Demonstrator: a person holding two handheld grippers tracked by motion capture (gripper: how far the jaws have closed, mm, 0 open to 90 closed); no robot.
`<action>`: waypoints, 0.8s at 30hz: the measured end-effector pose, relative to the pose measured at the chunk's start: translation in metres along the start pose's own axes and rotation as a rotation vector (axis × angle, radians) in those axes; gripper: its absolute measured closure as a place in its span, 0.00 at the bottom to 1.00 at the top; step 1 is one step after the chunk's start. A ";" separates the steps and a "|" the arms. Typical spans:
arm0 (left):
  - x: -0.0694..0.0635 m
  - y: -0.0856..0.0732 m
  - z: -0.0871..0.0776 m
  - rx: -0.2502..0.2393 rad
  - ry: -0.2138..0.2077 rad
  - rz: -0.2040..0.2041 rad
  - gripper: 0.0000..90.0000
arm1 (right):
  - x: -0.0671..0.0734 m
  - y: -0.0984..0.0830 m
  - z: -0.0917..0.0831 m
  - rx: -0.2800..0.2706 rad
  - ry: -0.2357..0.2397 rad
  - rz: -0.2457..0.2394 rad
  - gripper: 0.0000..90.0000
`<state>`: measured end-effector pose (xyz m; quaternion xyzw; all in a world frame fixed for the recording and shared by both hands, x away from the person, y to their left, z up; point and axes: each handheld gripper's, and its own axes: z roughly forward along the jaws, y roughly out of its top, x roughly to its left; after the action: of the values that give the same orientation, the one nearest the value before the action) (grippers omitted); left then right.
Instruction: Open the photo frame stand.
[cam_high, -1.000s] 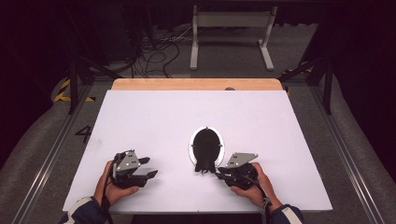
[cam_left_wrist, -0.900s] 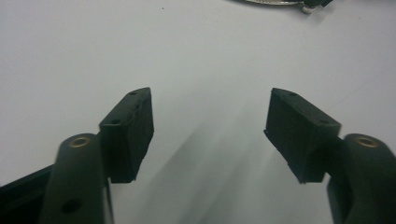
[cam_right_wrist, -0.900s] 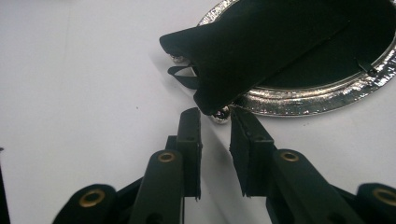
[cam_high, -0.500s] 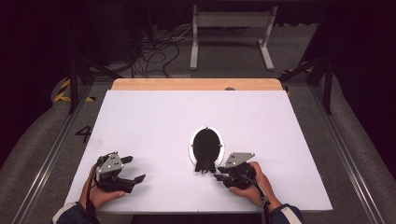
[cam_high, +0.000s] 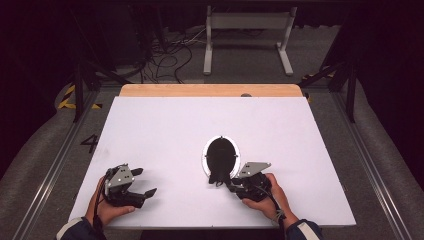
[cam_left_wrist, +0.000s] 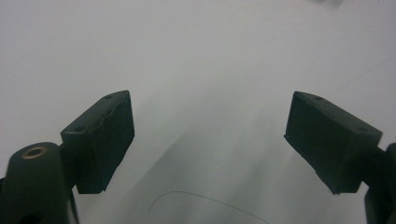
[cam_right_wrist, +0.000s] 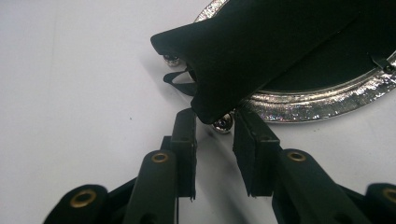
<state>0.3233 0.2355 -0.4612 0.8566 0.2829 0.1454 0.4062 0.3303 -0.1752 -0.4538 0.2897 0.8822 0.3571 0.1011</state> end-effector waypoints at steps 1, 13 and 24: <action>0.000 0.000 0.000 0.000 -0.003 -0.001 0.18 | 0.000 0.000 0.000 -0.002 0.001 0.006 0.78; -0.002 0.001 0.002 0.003 -0.010 0.002 0.17 | -0.010 -0.004 -0.003 -0.074 0.104 0.161 0.77; -0.005 0.002 0.006 0.018 -0.016 0.008 0.17 | -0.017 -0.003 0.000 -0.106 0.178 0.266 0.75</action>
<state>0.3232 0.2281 -0.4634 0.8626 0.2774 0.1376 0.4000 0.3429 -0.1867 -0.4559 0.3653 0.8215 0.4376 -0.0106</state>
